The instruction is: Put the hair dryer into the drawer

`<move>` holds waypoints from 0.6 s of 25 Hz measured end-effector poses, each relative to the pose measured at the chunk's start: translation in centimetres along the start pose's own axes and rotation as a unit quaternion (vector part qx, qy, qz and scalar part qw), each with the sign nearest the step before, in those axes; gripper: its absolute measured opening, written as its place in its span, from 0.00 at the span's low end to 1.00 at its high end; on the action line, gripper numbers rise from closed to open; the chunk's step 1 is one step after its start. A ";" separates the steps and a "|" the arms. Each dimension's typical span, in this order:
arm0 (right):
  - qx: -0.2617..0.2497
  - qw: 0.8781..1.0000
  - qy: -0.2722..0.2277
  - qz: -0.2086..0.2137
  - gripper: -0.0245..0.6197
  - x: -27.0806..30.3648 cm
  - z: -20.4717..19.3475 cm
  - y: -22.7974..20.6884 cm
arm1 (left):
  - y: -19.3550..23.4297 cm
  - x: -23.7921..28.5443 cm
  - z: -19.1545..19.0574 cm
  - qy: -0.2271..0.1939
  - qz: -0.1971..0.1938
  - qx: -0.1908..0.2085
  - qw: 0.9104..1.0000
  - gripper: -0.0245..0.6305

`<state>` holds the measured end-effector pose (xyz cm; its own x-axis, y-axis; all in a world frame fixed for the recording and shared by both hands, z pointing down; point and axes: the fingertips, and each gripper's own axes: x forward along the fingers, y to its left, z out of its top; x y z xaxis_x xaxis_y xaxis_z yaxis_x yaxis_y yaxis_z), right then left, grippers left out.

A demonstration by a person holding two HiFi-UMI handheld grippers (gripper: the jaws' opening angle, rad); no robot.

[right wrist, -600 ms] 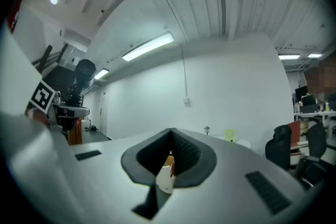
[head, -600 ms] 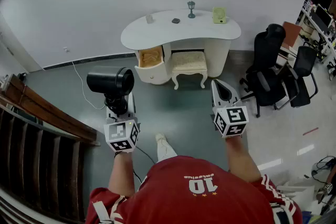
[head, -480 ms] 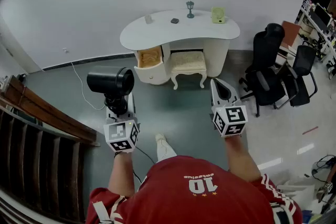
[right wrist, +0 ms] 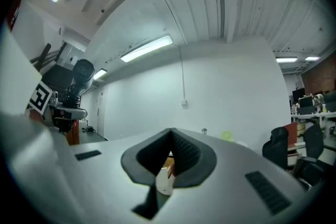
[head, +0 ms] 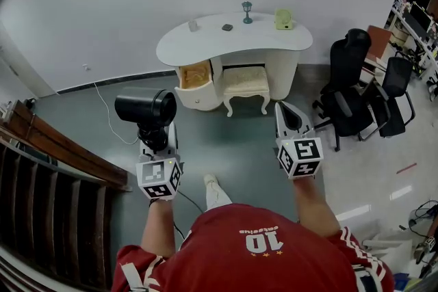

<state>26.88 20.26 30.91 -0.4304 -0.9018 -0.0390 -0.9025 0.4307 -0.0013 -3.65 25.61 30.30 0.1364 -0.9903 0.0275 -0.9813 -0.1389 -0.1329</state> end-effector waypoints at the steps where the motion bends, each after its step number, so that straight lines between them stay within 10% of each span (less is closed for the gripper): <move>1: 0.002 1.000 0.000 0.000 0.04 -0.1 0.0 -0.1 | -0.2 0.0 0.1 0.000 0.000 0.002 1.000 0.17; 15: 0.009 1.000 -0.009 0.020 0.05 -0.2 0.9 -0.2 | -1.5 0.4 0.0 0.003 -0.009 0.001 1.000 0.17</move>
<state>27.13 20.36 29.98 -0.4661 -0.8828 -0.0575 -0.8837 0.4677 -0.0178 -2.14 25.45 30.46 0.1536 -0.9875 0.0356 -0.9786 -0.1570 -0.1334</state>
